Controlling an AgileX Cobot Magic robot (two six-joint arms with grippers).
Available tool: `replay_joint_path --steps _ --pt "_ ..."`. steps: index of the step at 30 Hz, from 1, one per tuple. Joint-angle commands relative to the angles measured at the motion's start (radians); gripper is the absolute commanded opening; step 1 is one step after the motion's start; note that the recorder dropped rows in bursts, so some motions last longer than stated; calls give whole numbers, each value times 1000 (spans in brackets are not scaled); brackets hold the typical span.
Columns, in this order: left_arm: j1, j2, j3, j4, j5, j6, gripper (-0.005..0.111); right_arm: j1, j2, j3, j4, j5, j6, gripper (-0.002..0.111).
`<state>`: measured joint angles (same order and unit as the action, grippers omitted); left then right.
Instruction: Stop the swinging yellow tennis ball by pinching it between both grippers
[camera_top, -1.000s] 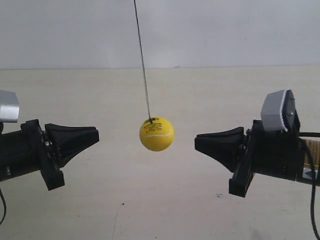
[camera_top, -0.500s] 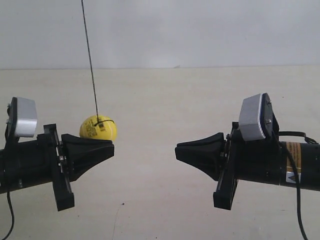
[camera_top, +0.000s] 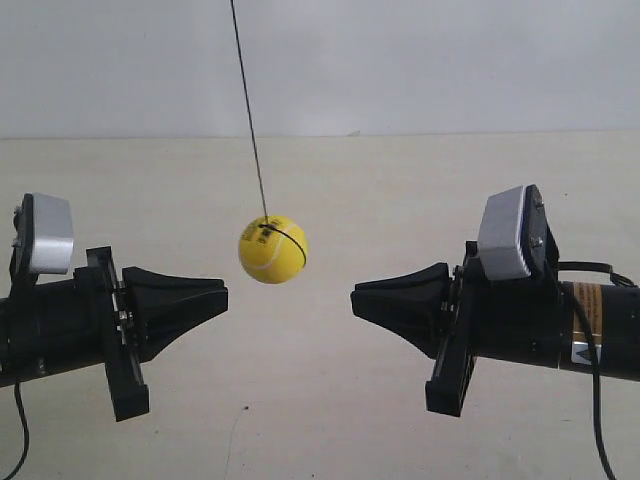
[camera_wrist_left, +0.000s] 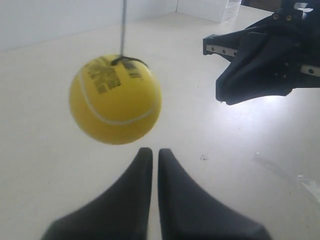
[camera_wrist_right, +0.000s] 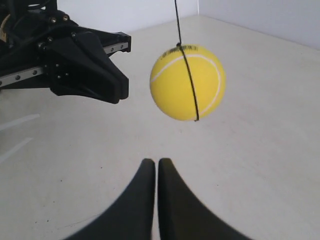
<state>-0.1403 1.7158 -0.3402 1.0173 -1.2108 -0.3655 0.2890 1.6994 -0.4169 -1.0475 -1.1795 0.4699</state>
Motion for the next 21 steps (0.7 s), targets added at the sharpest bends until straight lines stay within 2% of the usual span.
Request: replay_joint_path --steps 1,21 --pt "-8 2 -5 -12 -10 7 5 0 0 -4 25 2 -25 0" --pt "-11 2 -5 -5 -10 0 5 1 0 -4 28 -20 -24 0"
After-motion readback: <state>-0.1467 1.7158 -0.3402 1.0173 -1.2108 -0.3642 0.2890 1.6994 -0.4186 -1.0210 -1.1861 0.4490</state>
